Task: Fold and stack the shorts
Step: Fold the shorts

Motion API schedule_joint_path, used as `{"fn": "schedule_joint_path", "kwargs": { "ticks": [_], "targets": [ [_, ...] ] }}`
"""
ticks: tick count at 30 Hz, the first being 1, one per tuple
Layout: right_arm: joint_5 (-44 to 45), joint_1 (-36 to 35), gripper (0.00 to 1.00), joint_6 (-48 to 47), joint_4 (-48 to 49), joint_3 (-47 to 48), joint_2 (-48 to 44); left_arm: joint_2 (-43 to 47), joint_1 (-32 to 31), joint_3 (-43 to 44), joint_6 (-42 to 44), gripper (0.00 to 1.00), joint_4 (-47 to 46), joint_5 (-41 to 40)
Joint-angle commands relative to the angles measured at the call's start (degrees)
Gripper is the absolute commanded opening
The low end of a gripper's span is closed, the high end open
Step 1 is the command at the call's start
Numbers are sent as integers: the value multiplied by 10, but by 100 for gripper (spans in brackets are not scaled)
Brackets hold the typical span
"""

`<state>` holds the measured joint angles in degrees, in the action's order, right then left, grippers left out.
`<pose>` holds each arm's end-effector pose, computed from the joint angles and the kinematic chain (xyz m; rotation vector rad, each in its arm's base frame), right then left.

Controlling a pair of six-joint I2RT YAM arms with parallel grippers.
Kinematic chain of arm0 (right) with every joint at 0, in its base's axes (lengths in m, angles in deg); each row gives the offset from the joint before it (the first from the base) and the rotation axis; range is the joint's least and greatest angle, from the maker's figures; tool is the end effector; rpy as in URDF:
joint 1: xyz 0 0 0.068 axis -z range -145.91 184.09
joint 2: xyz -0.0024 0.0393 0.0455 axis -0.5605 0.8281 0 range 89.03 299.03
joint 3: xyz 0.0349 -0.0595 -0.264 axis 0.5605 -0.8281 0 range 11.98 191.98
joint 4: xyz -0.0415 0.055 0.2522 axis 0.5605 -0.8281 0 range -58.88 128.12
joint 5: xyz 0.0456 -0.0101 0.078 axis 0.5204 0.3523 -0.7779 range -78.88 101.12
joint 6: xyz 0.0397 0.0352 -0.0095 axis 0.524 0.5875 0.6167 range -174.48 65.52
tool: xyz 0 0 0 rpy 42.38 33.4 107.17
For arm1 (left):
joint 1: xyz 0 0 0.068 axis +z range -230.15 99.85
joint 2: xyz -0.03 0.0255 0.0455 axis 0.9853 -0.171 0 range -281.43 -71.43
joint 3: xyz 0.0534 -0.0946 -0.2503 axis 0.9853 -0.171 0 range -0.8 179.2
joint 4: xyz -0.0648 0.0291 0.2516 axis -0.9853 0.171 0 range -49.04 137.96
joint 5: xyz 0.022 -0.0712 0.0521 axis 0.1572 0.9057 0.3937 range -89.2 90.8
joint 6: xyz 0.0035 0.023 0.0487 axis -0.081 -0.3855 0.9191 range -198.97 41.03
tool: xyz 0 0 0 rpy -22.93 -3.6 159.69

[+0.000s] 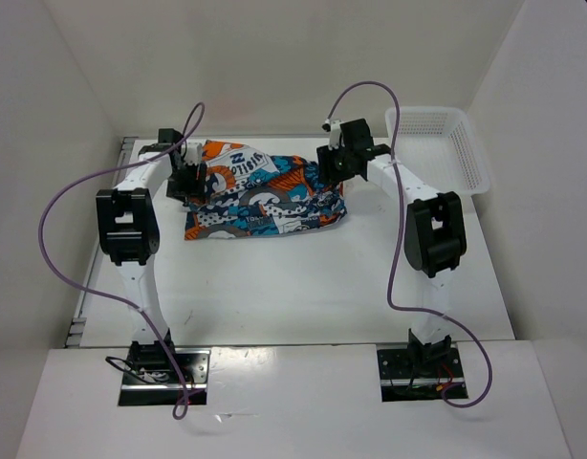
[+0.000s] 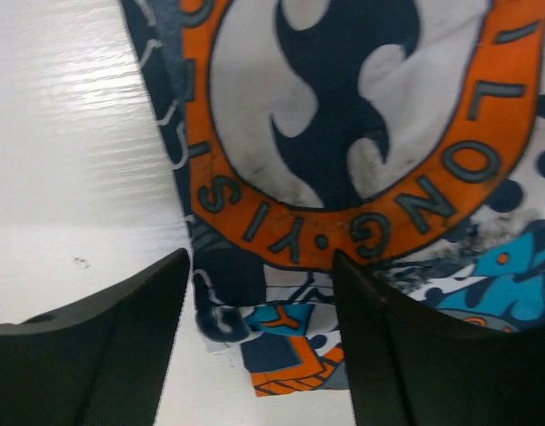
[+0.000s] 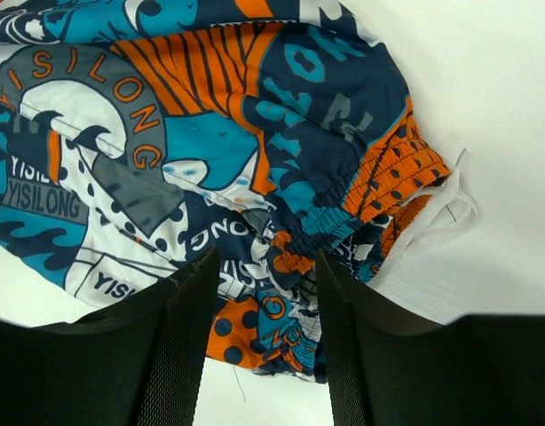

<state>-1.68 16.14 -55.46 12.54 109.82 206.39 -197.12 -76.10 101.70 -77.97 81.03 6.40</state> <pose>0.4438 0.1521 0.2457 -0.4975 2.3171 0.4070 0.4711 0.0300 0.1889 -0.0401 2.6694 -0.1027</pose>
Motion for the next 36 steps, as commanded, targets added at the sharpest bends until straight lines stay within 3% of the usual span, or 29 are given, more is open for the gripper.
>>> {"fn": "schedule_joint_path", "kwargs": {
  "ticks": [1, 5, 12, 17, 22, 25, 30, 36],
  "targets": [
    [-21, 3, 53, -14, 2, -11, -2, -3, 0, 20, -10, 70, 0, 43],
    [-15, 3, 56, -14, 2, -34, -2, -3, 0, 15, -10, 61, 0, 49],
    [2, 3, 59, -30, 2, -42, 9, -3, 0, 2, -10, 53, 17, 5],
    [-13, 3, 59, -30, 2, -48, 16, 13, 0, -9, -10, 16, 22, -1],
    [-13, 3, 59, -30, 2, -48, 27, 25, 0, -9, -10, 6, 22, -1],
    [-13, -2, 46, -30, 2, -48, 33, 30, 0, -9, -10, 2, 27, -1],
    [-13, -8, 2, -36, 13, -15, 50, 30, 0, 19, -10, 1, 33, -1],
    [-18, -8, 0, -74, 0, 45, 31, 48, 0, 46, -10, 0, 49, -39]
  ]
}}
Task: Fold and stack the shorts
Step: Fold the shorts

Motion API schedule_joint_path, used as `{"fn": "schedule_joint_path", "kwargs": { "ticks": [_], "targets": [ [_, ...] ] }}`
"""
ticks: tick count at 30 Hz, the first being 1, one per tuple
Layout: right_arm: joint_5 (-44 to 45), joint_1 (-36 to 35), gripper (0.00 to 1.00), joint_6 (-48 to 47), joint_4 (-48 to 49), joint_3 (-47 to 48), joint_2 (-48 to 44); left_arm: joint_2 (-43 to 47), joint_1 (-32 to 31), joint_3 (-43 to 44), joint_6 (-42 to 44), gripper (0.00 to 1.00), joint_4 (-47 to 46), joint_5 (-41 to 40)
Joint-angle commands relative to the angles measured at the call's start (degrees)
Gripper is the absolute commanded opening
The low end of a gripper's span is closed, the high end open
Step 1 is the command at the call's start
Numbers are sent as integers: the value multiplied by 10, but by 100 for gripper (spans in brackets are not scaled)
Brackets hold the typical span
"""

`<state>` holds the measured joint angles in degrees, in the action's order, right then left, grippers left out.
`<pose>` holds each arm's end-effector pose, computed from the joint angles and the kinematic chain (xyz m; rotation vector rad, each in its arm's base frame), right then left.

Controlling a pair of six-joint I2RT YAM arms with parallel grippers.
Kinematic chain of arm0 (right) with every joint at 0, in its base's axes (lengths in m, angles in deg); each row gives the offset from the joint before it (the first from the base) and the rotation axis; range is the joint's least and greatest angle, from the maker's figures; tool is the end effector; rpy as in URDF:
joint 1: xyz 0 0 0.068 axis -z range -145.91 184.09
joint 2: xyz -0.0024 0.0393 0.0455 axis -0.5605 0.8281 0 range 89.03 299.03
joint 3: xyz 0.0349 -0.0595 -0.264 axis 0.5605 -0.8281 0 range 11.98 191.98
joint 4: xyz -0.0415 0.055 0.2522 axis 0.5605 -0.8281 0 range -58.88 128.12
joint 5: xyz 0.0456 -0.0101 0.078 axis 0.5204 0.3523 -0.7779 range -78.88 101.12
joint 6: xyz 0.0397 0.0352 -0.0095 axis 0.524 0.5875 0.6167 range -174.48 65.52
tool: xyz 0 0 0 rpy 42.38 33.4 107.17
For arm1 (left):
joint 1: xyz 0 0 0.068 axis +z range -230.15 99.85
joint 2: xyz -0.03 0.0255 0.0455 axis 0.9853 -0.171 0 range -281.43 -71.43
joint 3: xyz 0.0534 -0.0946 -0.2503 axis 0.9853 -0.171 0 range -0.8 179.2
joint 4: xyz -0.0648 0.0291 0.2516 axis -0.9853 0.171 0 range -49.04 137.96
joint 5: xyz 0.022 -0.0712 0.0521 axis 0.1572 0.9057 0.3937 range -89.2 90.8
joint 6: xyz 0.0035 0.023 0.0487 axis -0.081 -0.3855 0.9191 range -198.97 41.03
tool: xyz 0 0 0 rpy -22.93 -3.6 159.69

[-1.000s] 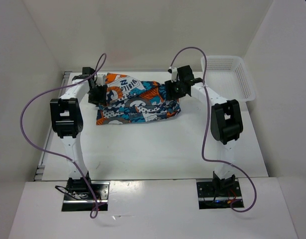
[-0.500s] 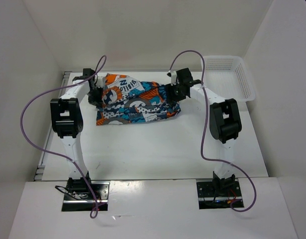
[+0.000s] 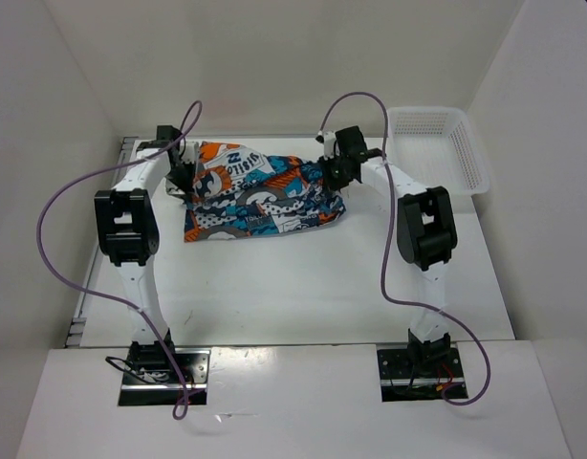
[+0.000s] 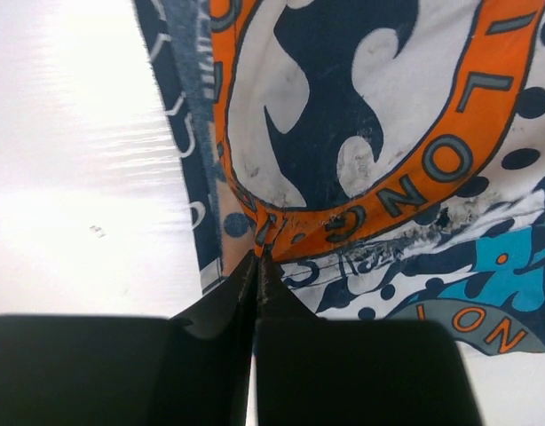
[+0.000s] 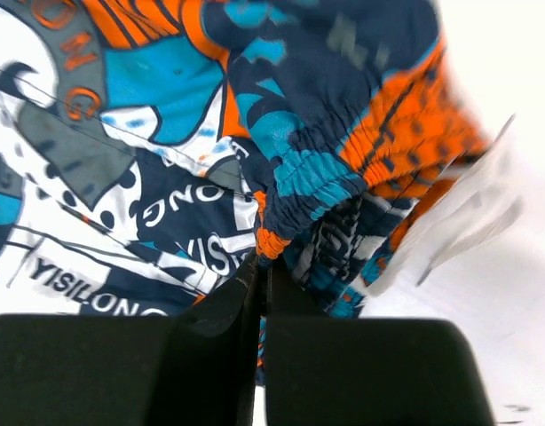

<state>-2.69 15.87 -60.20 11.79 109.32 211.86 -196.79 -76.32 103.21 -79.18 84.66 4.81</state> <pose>0.4507 0.1573 0.1988 -0.6153 2.4020 0.3916 0.4681 0.0290 0.1962 -0.0745 2.7024 -0.0759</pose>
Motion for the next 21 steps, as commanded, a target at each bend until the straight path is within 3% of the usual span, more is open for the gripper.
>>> {"fn": "schedule_joint_path", "kwargs": {
  "ticks": [1, 12, 16, 21],
  "targets": [
    [-14, -5, 0, -40, -1, 55, -30, 52, 2, 44, 2, 0, 18, -29],
    [-76, 18, 0, -153, -96, 0, -148, 100, 29, 107, 2, 0, 113, -17],
    [-83, 23, 0, -207, -136, -29, -164, 135, 29, 75, 2, 4, 164, 10],
    [-69, 23, 0, -257, -150, -95, -169, 154, 5, -54, 2, 11, 169, 28]
  ]
}}
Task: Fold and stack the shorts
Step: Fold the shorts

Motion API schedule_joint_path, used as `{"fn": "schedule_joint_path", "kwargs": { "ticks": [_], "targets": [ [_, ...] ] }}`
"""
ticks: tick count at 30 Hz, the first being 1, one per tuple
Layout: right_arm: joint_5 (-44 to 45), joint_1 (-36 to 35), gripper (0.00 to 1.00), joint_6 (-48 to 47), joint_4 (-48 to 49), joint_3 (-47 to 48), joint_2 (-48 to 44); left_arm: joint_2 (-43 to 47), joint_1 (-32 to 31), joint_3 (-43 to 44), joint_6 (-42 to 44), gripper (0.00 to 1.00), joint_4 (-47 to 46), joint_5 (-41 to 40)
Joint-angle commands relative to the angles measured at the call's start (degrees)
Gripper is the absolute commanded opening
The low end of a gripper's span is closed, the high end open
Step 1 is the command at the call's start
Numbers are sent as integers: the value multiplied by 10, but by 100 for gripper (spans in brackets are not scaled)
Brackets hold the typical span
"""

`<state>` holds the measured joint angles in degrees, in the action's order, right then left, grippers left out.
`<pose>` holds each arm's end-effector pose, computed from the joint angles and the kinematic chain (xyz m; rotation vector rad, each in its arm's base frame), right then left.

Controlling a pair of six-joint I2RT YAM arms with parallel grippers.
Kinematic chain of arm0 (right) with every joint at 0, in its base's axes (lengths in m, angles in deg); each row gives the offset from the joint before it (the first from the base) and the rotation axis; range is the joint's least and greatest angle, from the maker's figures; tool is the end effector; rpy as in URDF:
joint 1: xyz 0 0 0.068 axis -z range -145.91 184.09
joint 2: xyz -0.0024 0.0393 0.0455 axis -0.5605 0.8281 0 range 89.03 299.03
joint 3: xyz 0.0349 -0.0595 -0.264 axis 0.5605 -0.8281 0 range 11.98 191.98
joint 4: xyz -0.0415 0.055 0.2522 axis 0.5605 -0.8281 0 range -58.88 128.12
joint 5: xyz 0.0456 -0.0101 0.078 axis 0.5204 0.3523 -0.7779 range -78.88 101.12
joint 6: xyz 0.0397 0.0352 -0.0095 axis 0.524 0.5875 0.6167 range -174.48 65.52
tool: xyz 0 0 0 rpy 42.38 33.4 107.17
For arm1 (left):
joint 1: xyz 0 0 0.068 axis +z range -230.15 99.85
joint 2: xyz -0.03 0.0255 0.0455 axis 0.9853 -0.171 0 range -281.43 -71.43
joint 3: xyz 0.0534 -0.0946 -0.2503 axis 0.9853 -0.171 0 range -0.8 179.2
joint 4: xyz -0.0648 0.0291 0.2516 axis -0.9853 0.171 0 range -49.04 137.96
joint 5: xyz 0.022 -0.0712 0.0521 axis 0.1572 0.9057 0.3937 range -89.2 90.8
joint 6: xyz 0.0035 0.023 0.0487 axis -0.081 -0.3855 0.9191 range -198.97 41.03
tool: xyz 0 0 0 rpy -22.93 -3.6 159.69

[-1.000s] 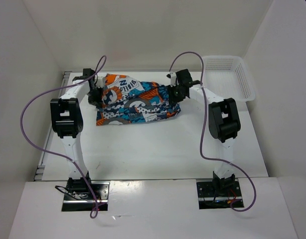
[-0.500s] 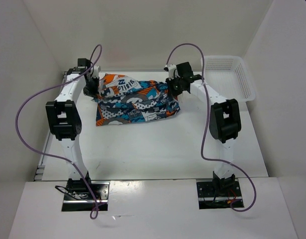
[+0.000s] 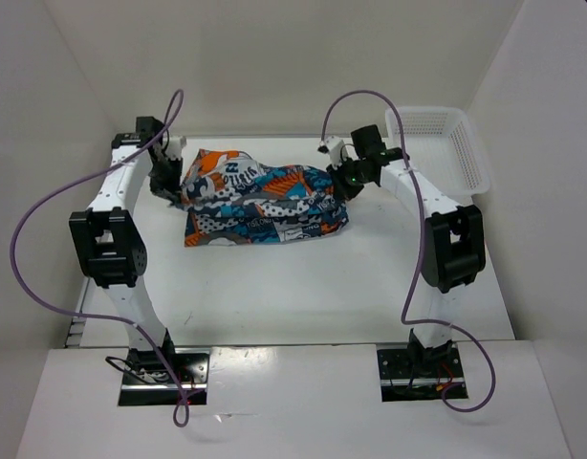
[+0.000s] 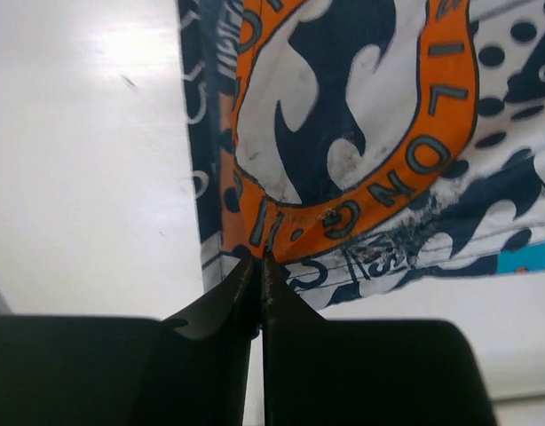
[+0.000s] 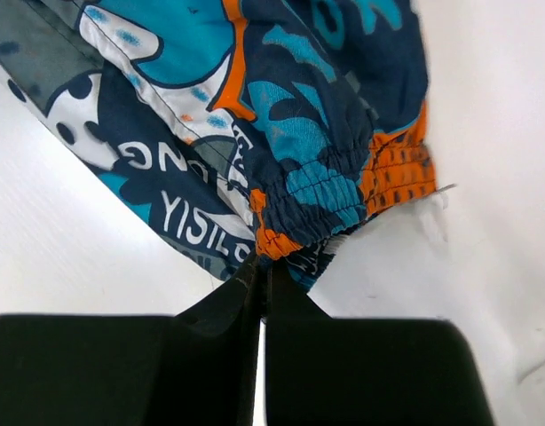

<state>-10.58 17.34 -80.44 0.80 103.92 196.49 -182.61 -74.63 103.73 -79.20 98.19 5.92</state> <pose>0.3946 0.1325 0.2723 -1.0345 2.2146 0.4002 0.4122 0.0368 0.2926 -0.1068 2.6789 -0.0912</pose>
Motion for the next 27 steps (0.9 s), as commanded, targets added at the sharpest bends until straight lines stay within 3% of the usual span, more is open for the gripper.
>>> {"fn": "schedule_joint_path", "kwargs": {
  "ticks": [1, 5, 12, 16, 18, 19, 22, 27],
  "targets": [
    [10, 8, 0, -55, -40, -51, -10, 12, -21, -77, 2, 11, 34, 23],
    [24, 8, 0, -67, -40, -92, 7, 12, -29, -151, 2, 11, -11, 16],
    [43, 8, 0, -88, -35, -121, 13, 7, -29, -200, 2, 12, -32, 8],
    [49, 8, 0, -93, -35, -121, 13, 7, -29, -200, 2, 29, -37, 1],
    [57, 8, 21, -99, -35, -121, 7, 7, -29, -206, 2, 37, -37, 1],
    [62, 8, 45, -99, -35, -127, 1, 12, -29, -206, 2, 39, -37, 1],
    [62, 8, 70, -110, -40, -128, -19, 34, -24, -196, 2, 46, -42, -13],
    [45, 8, 71, -92, -39, -99, -62, 45, 4, -102, 2, 53, -85, 15]
  ]
}}
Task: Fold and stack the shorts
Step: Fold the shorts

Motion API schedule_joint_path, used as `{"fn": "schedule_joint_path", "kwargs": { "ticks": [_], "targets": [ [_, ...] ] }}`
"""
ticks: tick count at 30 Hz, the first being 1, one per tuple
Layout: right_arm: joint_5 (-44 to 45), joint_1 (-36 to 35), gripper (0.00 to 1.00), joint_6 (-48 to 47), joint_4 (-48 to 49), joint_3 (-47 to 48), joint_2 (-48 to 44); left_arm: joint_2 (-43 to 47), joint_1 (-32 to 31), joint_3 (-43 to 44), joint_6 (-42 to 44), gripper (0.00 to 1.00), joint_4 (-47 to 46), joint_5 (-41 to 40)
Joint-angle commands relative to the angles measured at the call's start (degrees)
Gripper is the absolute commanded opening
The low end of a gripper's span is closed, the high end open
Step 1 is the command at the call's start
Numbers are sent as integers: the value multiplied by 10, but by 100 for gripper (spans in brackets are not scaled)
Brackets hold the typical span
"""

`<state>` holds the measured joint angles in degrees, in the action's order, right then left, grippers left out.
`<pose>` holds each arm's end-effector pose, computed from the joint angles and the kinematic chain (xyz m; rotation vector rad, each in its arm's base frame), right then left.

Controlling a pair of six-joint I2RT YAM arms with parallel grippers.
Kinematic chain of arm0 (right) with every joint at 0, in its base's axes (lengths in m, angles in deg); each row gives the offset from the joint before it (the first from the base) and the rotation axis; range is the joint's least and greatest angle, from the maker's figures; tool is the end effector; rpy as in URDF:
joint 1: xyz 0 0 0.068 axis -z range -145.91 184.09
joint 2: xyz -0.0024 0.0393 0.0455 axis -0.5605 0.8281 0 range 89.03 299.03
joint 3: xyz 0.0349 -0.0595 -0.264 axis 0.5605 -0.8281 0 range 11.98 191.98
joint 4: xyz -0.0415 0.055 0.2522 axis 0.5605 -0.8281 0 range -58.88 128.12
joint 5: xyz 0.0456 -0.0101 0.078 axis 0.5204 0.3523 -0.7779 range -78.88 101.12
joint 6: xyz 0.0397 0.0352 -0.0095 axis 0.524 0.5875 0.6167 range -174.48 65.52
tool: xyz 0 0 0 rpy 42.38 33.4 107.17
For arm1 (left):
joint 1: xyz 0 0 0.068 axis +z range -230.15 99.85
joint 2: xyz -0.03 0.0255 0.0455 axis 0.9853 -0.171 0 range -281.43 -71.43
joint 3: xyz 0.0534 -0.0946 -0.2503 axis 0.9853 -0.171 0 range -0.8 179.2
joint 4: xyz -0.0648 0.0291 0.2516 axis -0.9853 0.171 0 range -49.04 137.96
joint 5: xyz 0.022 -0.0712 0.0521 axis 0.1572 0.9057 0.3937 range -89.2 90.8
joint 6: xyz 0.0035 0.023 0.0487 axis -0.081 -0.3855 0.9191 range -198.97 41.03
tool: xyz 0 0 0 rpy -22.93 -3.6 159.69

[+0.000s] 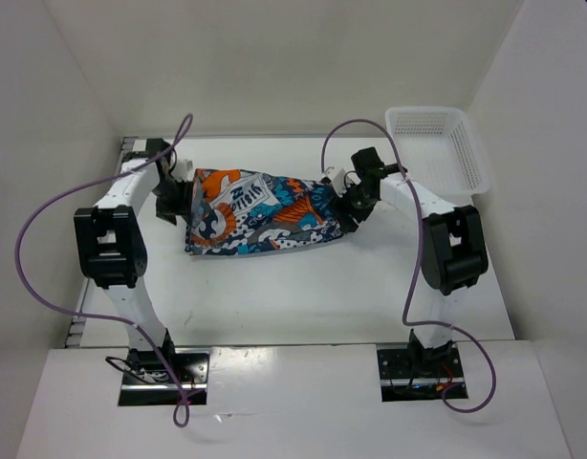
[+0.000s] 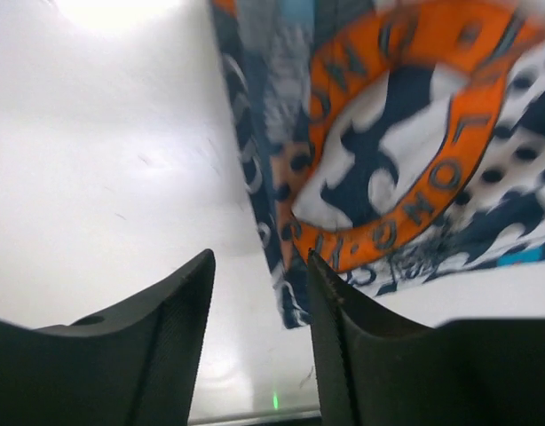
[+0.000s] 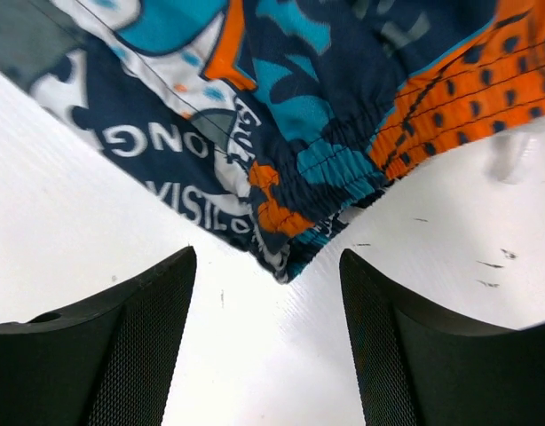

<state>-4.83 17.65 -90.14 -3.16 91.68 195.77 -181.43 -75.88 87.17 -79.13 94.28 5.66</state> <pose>0.3632 0.1174 0.2078 -1.2551 2.4024 0.2876 0.3867 0.0260 0.2194 -0.0958 2.8797 -0.1091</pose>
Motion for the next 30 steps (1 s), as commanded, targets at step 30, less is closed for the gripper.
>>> {"fn": "schedule_joint_path", "kwargs": {
  "ticks": [30],
  "targets": [
    [3, 5, 66, 84, 73, -31, 29, -239, -18, 285, 2, 39, -185, 146]
  ]
}}
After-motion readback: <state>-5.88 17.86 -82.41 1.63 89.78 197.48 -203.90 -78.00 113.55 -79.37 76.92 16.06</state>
